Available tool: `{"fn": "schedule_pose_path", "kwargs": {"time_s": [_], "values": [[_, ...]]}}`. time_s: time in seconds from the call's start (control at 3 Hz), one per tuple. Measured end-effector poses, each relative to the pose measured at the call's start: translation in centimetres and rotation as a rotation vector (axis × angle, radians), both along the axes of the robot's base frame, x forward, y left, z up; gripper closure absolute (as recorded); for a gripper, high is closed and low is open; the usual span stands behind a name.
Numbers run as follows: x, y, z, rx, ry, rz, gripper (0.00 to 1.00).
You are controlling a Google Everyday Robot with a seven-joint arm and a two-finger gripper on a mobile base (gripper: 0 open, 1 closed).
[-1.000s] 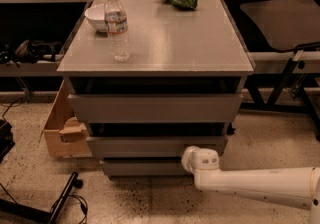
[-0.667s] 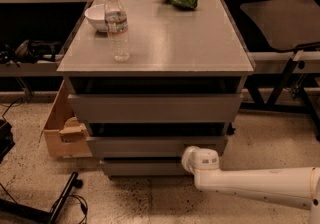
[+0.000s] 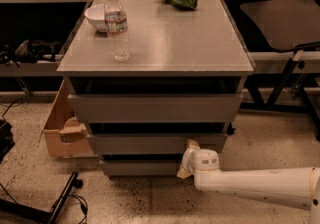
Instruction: Close middle drawer
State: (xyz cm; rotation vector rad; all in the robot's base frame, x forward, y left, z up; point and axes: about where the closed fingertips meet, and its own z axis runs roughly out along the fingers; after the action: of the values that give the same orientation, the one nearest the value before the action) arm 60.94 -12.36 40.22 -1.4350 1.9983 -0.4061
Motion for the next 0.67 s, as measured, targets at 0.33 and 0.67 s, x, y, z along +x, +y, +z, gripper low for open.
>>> {"fn": "schedule_pose_path", "kwargs": {"time_s": [0.33, 0.67], "values": [[0.0, 0.0, 0.0, 0.0, 0.0, 0.0, 0.0], [0.0, 0.0, 0.0, 0.0, 0.0, 0.0, 0.14]]}}
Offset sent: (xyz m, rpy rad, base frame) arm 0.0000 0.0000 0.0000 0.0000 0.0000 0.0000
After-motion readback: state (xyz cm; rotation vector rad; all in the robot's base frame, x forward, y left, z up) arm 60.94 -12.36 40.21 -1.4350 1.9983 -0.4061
